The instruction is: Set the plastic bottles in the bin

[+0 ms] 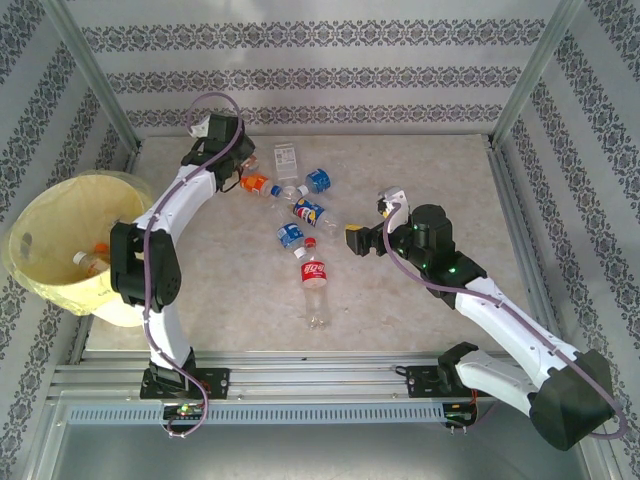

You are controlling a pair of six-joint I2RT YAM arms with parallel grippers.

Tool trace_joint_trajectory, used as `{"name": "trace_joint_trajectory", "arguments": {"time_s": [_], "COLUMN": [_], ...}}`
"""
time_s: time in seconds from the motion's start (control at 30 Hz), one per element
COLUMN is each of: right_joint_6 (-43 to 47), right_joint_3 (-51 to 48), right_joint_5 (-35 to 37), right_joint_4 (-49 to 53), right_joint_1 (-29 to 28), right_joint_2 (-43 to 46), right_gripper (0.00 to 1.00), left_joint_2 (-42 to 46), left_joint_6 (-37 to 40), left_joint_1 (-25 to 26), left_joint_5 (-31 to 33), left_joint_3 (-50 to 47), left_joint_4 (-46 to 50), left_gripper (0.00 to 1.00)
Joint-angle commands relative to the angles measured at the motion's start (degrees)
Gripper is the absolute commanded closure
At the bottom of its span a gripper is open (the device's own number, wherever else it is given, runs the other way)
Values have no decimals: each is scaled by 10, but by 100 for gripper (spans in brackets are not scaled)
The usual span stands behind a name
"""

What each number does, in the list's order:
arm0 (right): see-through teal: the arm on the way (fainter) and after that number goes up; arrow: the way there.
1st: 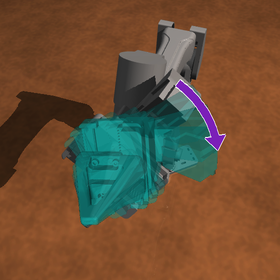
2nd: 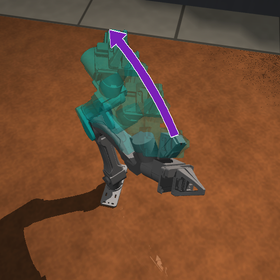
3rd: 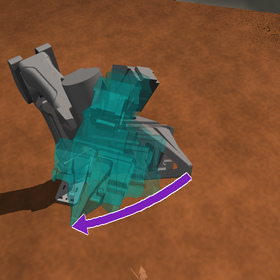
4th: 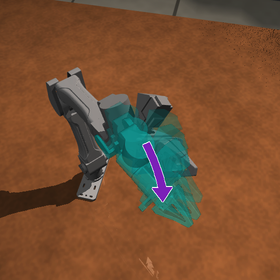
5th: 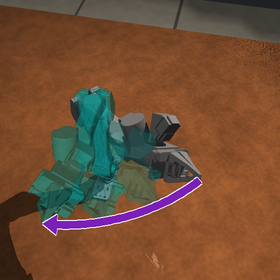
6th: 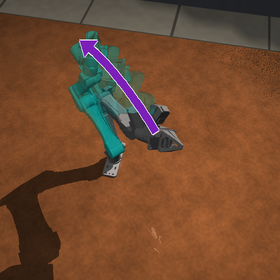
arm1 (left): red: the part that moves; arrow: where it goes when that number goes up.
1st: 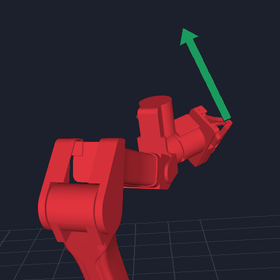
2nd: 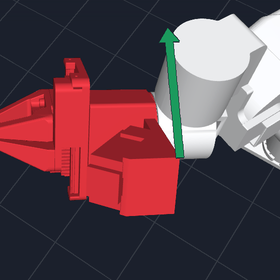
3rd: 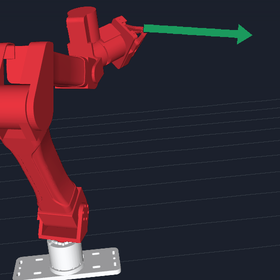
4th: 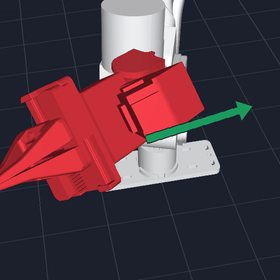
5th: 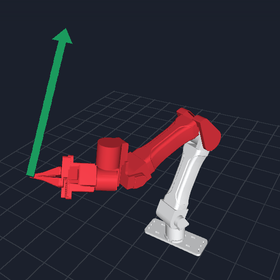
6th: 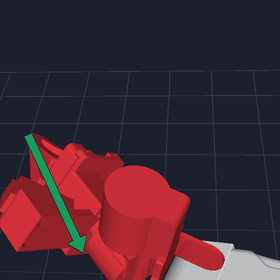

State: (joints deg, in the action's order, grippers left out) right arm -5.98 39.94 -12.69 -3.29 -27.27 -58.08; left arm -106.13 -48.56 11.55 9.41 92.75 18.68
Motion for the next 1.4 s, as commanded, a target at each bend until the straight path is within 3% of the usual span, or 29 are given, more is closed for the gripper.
{"name": "trace_joint_trajectory", "arguments": {"time_s": [0.0,0.43,0.67,0.8,0.97,1.13,1.37], "right_joint_6": [-1,-8,-16,-14,-15,-14,-11], "right_joint_3": [1,9,37,54,57,62,62], "right_joint_5": [9,-2,-27,-38,-38,-39,-33], "right_joint_4": [-24,-59,-83,-83,-90,-89,-86], "right_joint_1": [-7,-9,-14,-19,-25,-28,-32], "right_joint_2": [-4,-44,-97,-117,-124,-128,-122], "right_gripper": [2,2,2,2,2,2,2], "left_joint_2": [51,239,323,365,400,417,434], "left_joint_6": [35,67,113,124,154,116,39], "left_joint_1": [19,23,13,-16,-49,-115,-218], "left_joint_5": [3,11,160,201,297,383,367], "left_joint_3": [-13,-72,-87,-109,-128,-156,-217], "left_joint_4": [-31,-61,-38,-54,-60,-29,-10], "left_gripper": [43,43,43,43,43,45,45]}}
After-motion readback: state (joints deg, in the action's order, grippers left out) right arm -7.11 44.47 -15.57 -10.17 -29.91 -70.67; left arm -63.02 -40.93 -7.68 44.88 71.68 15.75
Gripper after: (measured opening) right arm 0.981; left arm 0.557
